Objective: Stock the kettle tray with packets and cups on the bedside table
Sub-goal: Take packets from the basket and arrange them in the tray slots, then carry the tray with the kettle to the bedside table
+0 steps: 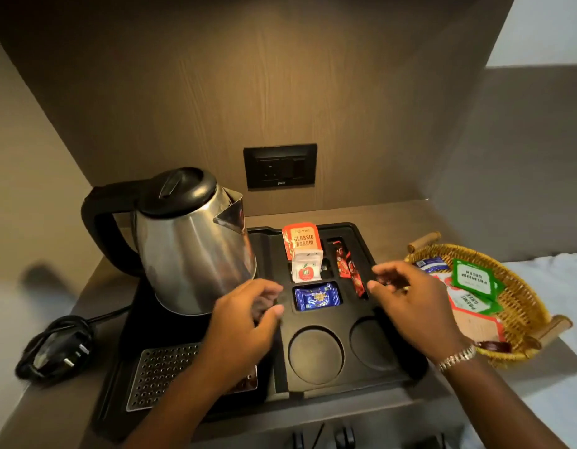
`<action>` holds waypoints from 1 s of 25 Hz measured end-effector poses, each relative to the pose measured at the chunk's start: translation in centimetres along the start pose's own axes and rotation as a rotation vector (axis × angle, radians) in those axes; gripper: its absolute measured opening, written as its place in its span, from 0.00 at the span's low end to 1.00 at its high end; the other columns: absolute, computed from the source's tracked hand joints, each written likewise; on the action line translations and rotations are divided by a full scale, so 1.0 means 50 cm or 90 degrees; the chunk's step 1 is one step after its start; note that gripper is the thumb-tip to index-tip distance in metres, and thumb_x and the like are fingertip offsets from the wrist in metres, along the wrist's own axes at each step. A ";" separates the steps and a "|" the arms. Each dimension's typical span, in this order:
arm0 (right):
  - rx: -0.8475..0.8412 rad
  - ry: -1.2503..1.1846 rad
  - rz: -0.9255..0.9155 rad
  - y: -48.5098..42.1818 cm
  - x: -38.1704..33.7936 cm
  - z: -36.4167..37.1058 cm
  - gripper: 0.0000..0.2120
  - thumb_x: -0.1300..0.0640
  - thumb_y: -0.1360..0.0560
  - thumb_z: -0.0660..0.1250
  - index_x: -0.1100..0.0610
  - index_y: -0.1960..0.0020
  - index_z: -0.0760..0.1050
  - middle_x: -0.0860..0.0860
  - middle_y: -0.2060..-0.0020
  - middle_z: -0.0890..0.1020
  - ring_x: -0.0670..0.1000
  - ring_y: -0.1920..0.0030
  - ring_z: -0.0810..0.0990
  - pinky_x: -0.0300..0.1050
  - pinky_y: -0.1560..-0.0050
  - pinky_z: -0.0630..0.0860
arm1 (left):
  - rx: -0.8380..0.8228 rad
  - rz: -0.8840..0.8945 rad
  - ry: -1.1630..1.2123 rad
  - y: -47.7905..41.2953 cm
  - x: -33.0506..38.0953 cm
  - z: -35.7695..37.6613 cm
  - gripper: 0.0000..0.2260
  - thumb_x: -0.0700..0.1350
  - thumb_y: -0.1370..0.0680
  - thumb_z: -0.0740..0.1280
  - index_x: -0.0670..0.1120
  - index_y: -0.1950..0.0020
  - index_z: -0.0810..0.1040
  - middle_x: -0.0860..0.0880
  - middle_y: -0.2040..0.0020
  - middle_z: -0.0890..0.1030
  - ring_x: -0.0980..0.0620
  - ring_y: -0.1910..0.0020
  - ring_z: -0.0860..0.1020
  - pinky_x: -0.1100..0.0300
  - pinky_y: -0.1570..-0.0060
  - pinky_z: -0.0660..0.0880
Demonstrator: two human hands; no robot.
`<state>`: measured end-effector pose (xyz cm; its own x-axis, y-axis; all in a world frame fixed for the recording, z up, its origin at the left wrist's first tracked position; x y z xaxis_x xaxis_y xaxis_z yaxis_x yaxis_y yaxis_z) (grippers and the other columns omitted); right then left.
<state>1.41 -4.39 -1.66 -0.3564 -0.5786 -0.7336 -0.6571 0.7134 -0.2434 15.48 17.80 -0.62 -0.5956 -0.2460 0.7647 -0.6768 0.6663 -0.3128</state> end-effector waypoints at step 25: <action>-0.018 -0.044 0.334 0.134 0.122 -0.009 0.13 0.48 0.30 0.74 0.58 0.55 0.82 0.54 0.63 0.83 0.55 0.58 0.79 0.49 0.57 0.73 | 0.286 -0.496 0.388 0.172 -0.331 -0.283 0.09 0.38 0.24 0.63 0.46 0.49 0.81 0.48 0.62 0.85 0.50 0.64 0.83 0.58 0.68 0.80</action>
<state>-5.48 -3.32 -7.49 -0.5982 -0.1180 -0.7926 -0.4194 0.8889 0.1842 25.63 37.55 -7.96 0.2973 -0.0165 0.9546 -0.9461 0.1298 0.2969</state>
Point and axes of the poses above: each hand's wrist, its own y-axis away from the middle knuckle, its own z-axis out of the palm, x = y × z, the point moved 9 cm from there along -y, towards the middle knuckle
